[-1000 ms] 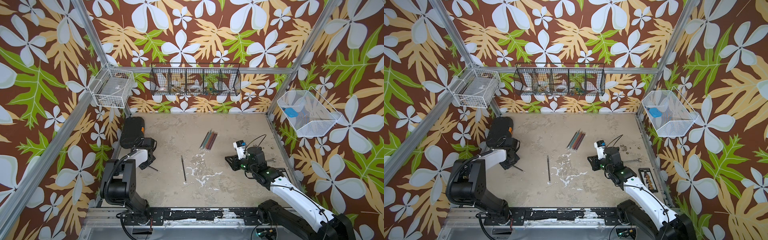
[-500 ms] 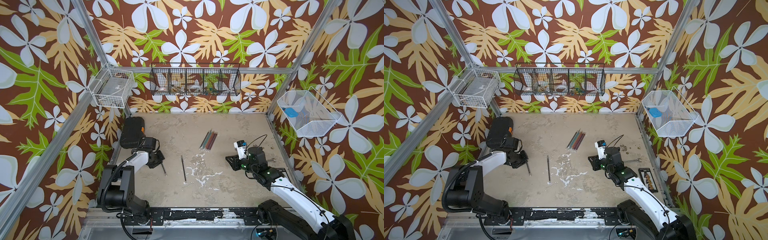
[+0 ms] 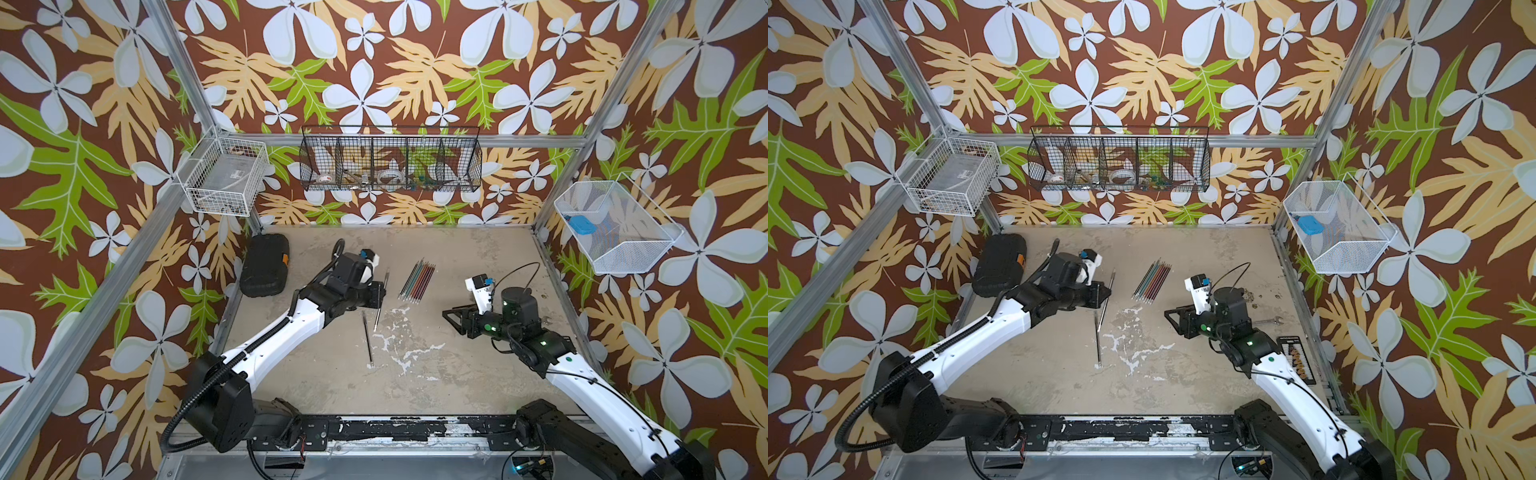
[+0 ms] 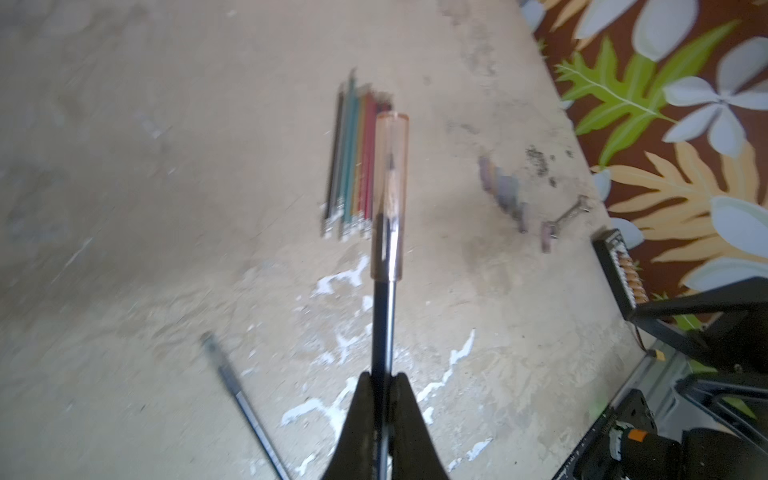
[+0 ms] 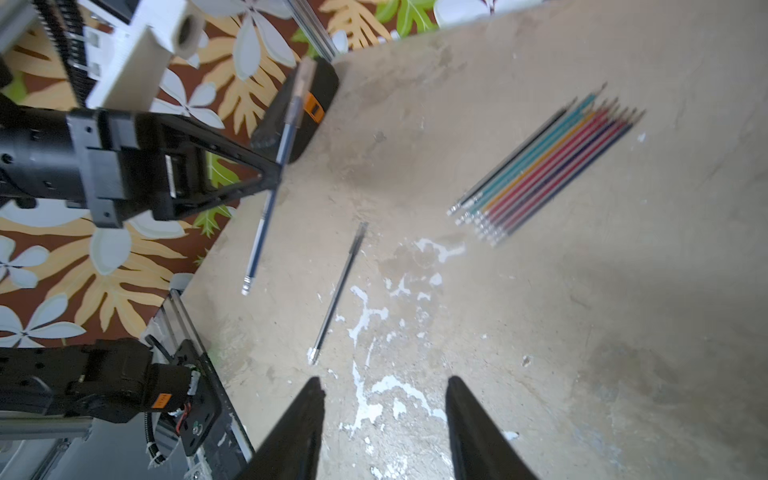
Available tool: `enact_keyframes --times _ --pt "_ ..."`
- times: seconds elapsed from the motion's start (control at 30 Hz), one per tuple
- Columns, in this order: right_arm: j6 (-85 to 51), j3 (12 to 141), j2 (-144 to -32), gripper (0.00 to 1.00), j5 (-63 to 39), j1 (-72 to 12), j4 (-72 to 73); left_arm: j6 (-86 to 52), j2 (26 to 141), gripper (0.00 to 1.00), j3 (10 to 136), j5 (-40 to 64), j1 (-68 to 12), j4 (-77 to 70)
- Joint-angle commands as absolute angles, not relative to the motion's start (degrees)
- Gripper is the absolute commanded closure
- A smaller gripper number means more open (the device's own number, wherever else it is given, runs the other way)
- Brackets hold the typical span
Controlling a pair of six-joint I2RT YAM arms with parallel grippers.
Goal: Remove the protective cover of the pencils
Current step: Pick up the pencil from the center of the board.
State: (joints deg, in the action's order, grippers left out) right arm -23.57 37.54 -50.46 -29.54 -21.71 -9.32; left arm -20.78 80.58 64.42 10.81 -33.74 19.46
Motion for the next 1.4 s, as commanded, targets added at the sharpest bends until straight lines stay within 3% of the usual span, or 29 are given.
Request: enact_keyframes --times 0.0,0.17,0.4,0.67,1.13,1.27,1.37 --pt "-23.8 40.6 -47.2 0.37 -26.8 -21.8 -14.7 -14.3 84.4 1.00 70.9 10.6 -37.4 17.3" --pt "-24.6 44.4 -49.2 0.30 -28.8 -19.0 -17.0 -3.6 88.9 1.00 76.5 11.0 -43.6 17.5" --pt "-30.3 46.3 -52.6 0.22 -39.3 -10.9 -11.2 -3.1 86.1 1.00 71.5 13.2 -45.2 13.2" --pt "-39.4 43.6 -56.1 0.39 -45.9 -10.6 -0.8 -4.4 86.9 1.00 70.6 17.4 -46.1 12.3" --pt "-42.5 44.7 -61.6 0.45 -46.5 -10.6 3.3 -5.6 87.9 1.00 70.6 21.0 -48.3 11.5" --pt "-43.1 45.5 -62.8 0.64 -46.9 -10.6 3.9 -5.4 88.5 1.00 70.8 21.1 -49.3 11.8" --pt "-44.8 44.2 -62.1 0.95 -46.4 -10.6 4.7 -5.9 89.2 1.00 71.4 21.4 -49.4 11.9"
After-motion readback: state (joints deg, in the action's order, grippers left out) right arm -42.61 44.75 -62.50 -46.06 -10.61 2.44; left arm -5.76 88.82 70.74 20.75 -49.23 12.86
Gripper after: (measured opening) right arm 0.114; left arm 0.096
